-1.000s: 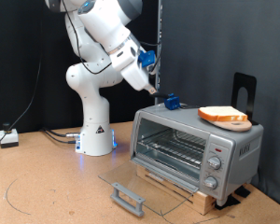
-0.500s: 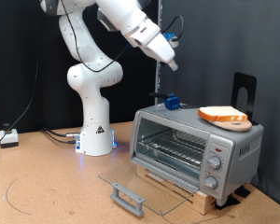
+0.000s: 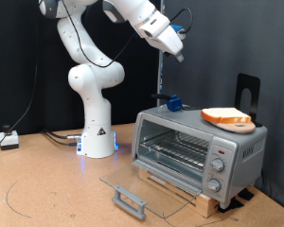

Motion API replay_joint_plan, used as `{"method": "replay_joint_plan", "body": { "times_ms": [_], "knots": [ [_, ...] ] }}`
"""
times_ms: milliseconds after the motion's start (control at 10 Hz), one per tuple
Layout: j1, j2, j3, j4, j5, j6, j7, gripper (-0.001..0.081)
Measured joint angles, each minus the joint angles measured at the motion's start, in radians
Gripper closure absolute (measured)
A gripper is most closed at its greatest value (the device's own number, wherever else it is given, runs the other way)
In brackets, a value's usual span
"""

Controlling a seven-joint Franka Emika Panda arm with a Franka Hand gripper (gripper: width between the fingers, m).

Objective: Make a piece of toast with the oven

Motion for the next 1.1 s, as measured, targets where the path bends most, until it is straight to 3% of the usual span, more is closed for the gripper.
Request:
{"method": "replay_joint_plan", "body": {
  "times_ms": [300,500,700,800,1100],
  "knots": [
    [0.006,-0.063,0.049,-0.009,-0.026,-0.108,-0.013,-0.0001],
    [-0.011,-0.145,0.093,-0.050,-0.039,-0.111,0.044,-0.0001],
    [-0.058,-0.221,0.123,-0.094,-0.066,-0.110,0.104,-0.0001],
    [-0.075,-0.244,0.124,-0.110,-0.067,-0.121,0.116,-0.0001],
    [-0.080,-0.254,0.130,-0.122,-0.066,-0.104,0.120,-0.0001]
  ]
}}
